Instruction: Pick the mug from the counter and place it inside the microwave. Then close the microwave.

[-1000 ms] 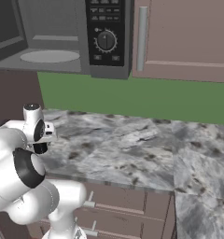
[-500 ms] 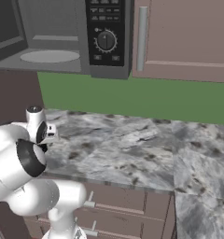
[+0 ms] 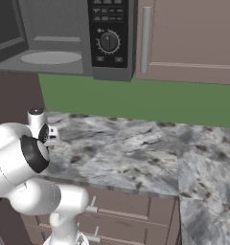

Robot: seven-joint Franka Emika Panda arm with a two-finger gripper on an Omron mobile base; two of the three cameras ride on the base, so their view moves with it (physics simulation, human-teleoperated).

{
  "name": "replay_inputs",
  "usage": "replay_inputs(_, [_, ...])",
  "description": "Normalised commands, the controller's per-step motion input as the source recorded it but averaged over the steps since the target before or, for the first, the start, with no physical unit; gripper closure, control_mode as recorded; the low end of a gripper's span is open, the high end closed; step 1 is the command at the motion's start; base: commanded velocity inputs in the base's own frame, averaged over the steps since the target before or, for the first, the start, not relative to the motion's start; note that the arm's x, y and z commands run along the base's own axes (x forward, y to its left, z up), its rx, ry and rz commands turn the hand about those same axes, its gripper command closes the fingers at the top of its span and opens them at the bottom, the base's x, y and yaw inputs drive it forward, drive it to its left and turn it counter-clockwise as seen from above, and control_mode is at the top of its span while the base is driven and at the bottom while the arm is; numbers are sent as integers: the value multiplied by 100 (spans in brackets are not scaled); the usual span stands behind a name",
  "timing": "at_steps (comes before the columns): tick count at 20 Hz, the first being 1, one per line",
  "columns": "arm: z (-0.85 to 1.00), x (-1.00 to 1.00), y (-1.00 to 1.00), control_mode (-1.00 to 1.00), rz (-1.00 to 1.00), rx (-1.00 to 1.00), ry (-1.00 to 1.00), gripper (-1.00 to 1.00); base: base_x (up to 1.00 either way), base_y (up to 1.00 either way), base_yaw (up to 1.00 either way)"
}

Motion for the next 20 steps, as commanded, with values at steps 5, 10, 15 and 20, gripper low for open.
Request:
replay_inputs(5, [-3,-10,12,-100,0,0,0,-100,0,0,0])
replay_inputs(10, [-20,-5,1,-100,0,0,0,-100,0,0,0])
replay_inputs(15, [-23,0,0,-100,0,0,0,-100,0,0,0])
replay_inputs(20, [-17,7,0,-100,0,0,0,-100,0,0,0])
